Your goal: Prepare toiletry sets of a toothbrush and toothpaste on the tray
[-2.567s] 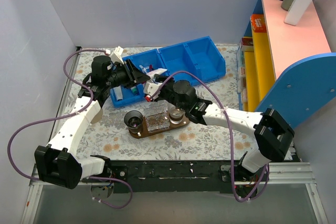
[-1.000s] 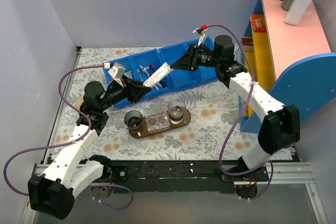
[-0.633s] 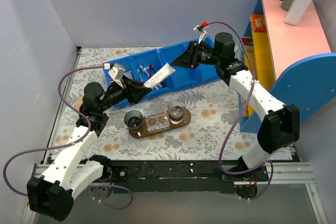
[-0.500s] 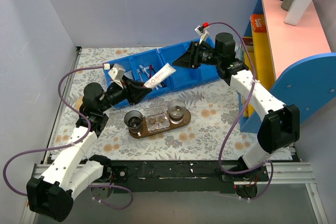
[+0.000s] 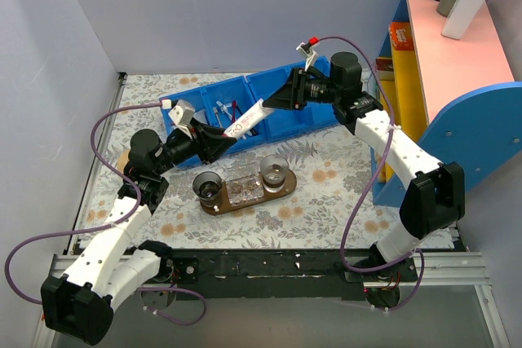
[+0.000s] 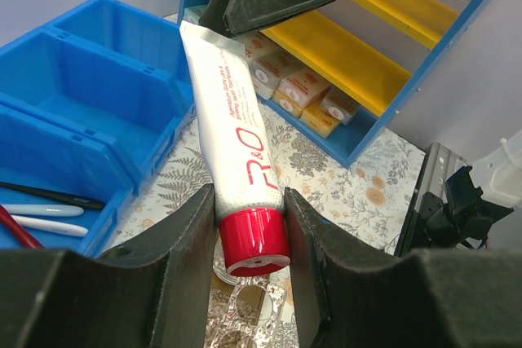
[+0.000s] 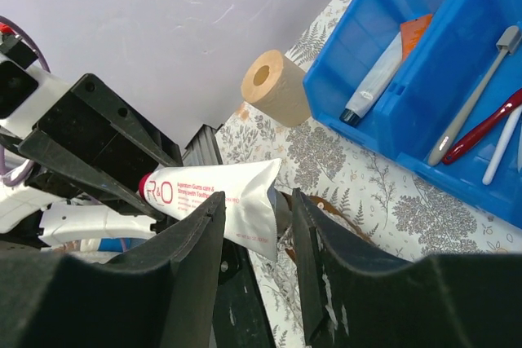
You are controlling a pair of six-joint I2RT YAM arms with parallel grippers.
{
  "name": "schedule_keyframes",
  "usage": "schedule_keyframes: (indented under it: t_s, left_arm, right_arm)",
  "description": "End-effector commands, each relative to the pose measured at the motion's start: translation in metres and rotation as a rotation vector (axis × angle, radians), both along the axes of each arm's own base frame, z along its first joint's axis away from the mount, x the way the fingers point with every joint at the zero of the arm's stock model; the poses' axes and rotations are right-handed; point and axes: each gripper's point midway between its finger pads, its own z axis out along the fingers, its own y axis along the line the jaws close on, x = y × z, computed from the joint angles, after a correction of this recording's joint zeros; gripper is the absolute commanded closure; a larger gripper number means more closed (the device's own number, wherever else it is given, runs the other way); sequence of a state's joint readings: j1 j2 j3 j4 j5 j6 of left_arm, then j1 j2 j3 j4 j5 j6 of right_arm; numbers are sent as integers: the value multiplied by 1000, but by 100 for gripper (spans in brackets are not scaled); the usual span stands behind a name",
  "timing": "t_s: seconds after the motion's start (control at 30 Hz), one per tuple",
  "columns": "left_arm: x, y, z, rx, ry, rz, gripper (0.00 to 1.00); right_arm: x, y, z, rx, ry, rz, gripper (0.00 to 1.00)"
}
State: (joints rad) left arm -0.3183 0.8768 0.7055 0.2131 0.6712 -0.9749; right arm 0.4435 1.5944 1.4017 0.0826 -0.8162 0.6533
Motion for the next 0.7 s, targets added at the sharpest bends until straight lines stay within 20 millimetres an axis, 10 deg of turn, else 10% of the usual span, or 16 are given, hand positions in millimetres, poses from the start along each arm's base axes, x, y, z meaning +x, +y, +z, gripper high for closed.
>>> schedule_keyframes:
  t_s: [0.0, 0.67]
  left_arm:
    - [-8, 1, 19, -19, -87, -9, 100]
    - [-9, 1, 20, -20, -94, -1, 100]
  right_arm:
    - [-6, 4, 13, 41, -28, 41, 54]
    - [-11, 8, -2, 23, 2, 77, 67]
